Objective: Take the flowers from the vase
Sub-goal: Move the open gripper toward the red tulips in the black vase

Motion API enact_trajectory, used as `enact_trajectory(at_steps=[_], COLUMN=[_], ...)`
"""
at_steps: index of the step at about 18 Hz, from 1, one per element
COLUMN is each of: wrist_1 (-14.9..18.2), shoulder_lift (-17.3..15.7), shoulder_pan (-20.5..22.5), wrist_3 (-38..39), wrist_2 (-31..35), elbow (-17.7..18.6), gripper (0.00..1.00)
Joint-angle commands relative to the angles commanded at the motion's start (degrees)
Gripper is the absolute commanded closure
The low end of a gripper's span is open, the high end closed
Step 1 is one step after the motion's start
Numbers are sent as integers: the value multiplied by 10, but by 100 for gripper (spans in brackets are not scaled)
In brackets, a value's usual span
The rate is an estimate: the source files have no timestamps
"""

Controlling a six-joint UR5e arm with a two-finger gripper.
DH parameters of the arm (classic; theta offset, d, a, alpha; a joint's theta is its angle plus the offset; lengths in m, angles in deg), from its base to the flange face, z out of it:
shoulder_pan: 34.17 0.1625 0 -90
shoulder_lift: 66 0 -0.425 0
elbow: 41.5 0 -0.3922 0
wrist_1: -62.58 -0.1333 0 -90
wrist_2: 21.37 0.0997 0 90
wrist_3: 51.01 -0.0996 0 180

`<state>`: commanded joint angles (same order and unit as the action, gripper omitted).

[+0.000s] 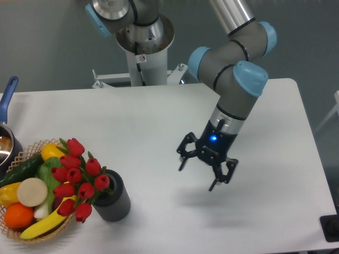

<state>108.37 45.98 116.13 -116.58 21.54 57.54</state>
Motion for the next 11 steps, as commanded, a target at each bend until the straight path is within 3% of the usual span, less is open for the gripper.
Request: enact_trajectory(at_steps=[4,7,11], wrist_1=[-3,-3,-15], shoulder_lift=[-2,-18,-13], shoulder_pan=[-2,-19,-52], wrist_3=[-2,-3,-13], wrist_2=[-107,-141,-188], elbow=[15,38,34], gripper=[0,0,0])
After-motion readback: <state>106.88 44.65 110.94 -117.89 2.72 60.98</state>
